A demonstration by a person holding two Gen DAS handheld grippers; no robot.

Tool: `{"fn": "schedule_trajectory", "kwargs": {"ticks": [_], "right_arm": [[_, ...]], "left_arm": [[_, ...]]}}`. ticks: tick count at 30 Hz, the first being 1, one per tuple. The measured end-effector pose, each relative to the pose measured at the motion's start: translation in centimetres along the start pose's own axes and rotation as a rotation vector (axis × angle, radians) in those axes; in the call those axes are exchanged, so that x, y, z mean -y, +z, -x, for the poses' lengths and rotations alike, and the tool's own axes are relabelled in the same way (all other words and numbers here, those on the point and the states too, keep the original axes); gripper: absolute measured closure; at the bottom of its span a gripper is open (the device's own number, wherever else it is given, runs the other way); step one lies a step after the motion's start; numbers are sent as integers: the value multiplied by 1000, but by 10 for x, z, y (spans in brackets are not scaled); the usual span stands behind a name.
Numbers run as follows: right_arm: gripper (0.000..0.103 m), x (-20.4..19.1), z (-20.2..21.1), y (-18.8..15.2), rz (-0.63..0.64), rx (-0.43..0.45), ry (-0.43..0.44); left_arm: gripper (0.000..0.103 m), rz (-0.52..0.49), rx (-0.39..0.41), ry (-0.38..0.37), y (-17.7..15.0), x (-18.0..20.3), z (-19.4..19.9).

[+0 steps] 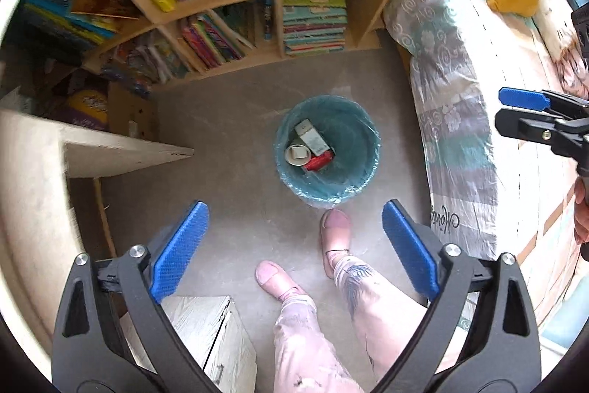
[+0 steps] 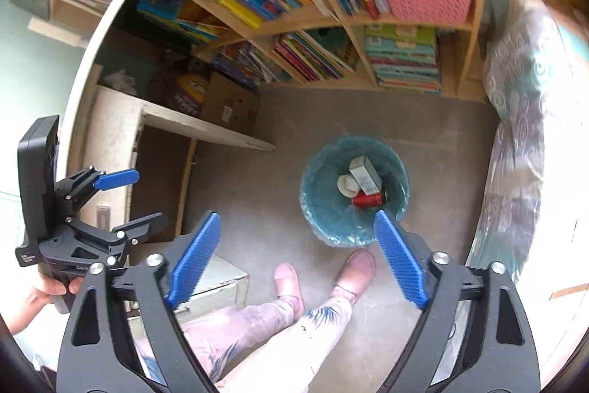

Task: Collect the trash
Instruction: 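Swing both tools back over the table toward the remaining items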

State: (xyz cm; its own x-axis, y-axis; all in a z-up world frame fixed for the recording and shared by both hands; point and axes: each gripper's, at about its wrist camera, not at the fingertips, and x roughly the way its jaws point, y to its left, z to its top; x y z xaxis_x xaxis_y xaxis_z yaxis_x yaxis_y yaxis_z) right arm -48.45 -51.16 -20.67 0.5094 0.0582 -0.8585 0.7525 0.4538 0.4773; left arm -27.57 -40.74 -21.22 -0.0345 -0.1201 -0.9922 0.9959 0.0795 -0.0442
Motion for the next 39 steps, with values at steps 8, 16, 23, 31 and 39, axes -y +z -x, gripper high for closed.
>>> {"fn": "schedule_trajectory", "kwargs": {"ticks": [8,16,23,31,39], "right_arm": [[11,-66,39,24,191,33,-10],[11,-147,56,51,449,38,67],[11,-209,56,69,574,37,141],[11,-277,46,69,701,-1,205],[11,-345,30,57,839,-36,250]], "left_arm": [[7,138,131,28,-22,-43,85],[7,304,208,95,-52,-94,139],[7,447,239,186,-89,-130,165],[7,615,248,226,-141,-170,180],[7,719,261,259,-177,-204,197]]}}
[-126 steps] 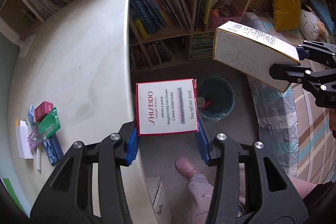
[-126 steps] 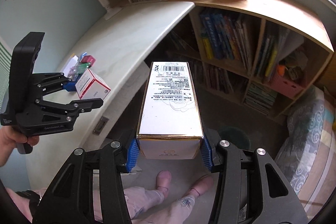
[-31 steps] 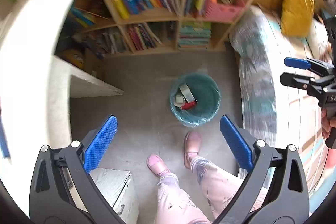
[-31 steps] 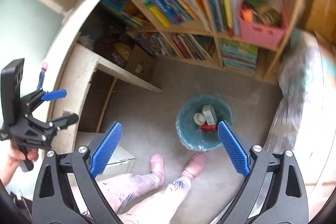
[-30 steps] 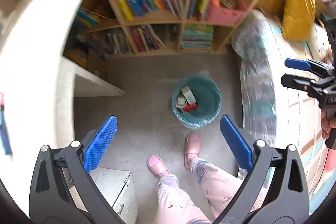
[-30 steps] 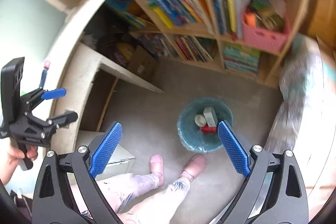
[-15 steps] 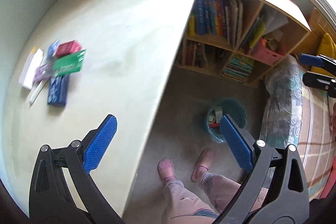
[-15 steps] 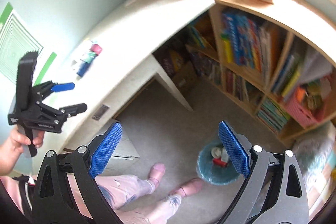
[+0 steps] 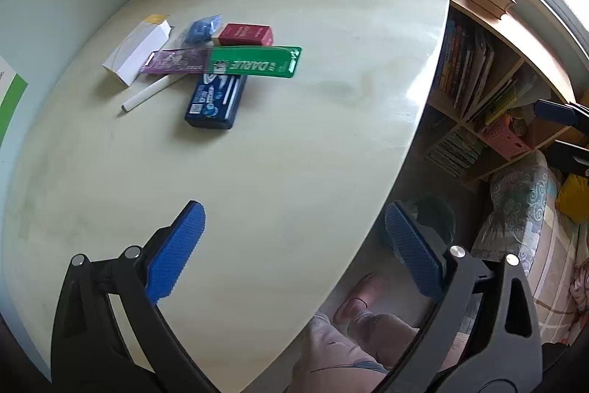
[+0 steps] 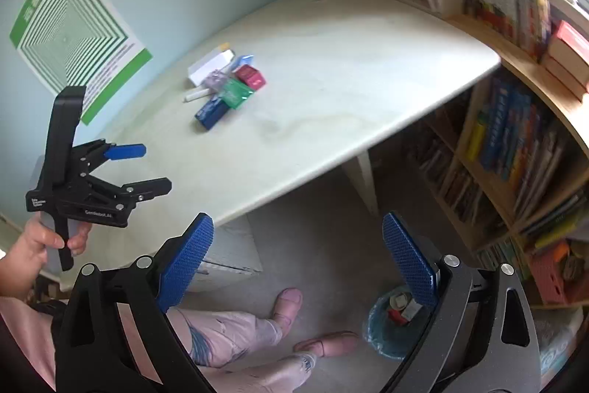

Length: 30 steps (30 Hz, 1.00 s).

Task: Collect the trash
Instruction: 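Swing both tools back over the table toward the remaining items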

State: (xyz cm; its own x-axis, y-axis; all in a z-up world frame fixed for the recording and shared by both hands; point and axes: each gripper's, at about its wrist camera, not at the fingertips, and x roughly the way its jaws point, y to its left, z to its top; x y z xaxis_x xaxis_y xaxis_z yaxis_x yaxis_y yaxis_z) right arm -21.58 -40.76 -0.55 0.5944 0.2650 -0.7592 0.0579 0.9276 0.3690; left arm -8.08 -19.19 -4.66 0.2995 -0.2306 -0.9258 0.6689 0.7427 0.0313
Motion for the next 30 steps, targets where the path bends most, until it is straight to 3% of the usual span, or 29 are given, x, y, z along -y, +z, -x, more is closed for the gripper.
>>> {"fn": "schedule_trajectory", "kwargs": {"ticks": [15,30], "right_arm": [[11,-60,-40,57,91,-16,60],[11,-106,-94,106,136,-47,31]], "left_arm": [[7,77,27,40,4,-72,6],[7,14,5,42,24,-132,-15]]}}
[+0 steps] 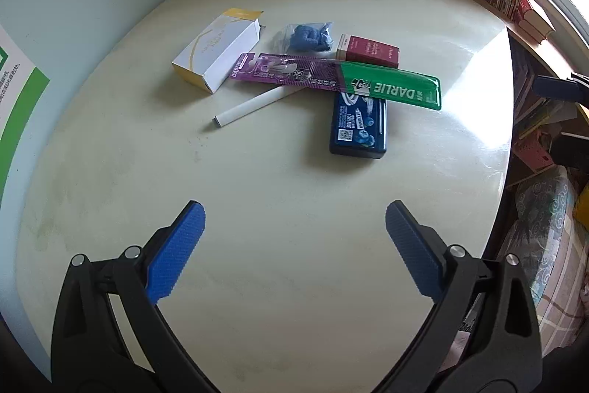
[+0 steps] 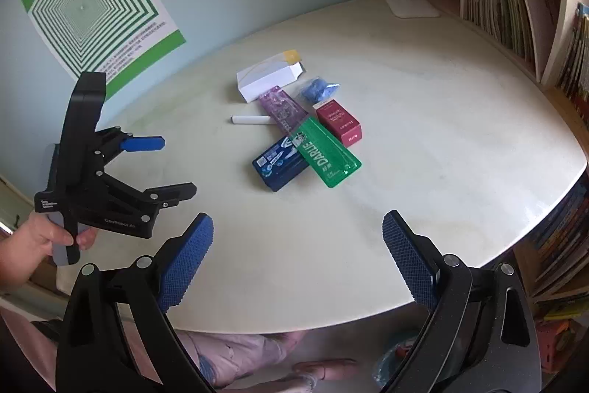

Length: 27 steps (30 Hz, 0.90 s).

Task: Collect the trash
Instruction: 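Swing both tools back over the table toward the remaining items, then grasp the white marker with the left tool while the right tool grasps the DARLIE toothbrush pack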

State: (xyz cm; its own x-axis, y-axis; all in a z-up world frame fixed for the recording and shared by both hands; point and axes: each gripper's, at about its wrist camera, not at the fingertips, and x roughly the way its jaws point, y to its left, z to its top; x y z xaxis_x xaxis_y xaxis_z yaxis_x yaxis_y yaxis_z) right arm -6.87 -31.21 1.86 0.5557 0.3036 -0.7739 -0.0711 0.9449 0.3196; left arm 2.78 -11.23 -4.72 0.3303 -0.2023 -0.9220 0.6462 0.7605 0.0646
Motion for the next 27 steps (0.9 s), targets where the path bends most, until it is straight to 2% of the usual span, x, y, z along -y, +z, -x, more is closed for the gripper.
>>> {"fn": "schedule_trajectory", "kwargs": {"ticks": [15,27], "right_arm": [[11,-29,-64,50,75,-33,-33],[12,-21,-107,64,82,-92,-53]], "left_arm": [[7,-117,10,2,21,-37,-33],[7,-157,-24,-43,42,-58,-71]]}}
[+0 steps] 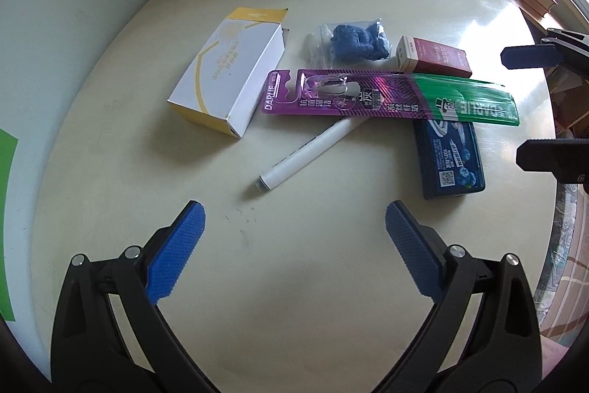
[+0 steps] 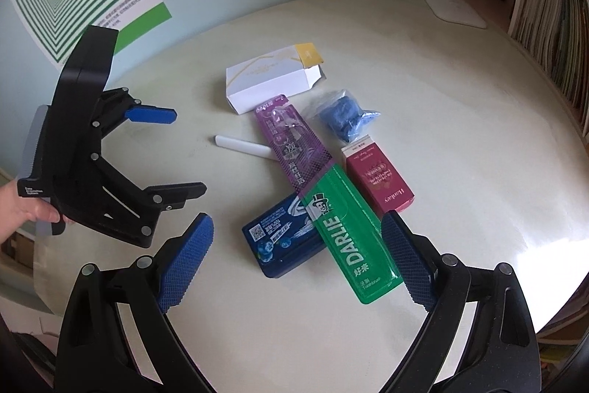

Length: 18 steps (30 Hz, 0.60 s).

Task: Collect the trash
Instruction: 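Grasp the white marker with the left tool while the right tool grasps the DARLIE toothbrush pack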

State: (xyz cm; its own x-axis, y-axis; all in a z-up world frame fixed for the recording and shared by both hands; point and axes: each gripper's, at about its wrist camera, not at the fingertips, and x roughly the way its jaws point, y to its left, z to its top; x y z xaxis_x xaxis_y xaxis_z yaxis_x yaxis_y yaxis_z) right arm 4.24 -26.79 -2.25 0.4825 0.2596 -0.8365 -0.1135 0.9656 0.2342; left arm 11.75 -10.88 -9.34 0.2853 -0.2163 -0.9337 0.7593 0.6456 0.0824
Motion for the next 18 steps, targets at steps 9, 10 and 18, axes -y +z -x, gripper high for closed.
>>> {"fn": "schedule_trajectory", "kwargs": {"ticks": [9,10,18], "right_arm": [[23,20,-28,-1,-12,-64,-35],[23,22,-30,-2,-16,-70,-37],[33,30,-43,-5,-9,-101,-41]], "left_arm": [[7,-25,-17,-51,8,-8,-23],[7,-28,-17,-58,9,-9,-25],[18,-34,-15,-124,22,-12,-40]]}}
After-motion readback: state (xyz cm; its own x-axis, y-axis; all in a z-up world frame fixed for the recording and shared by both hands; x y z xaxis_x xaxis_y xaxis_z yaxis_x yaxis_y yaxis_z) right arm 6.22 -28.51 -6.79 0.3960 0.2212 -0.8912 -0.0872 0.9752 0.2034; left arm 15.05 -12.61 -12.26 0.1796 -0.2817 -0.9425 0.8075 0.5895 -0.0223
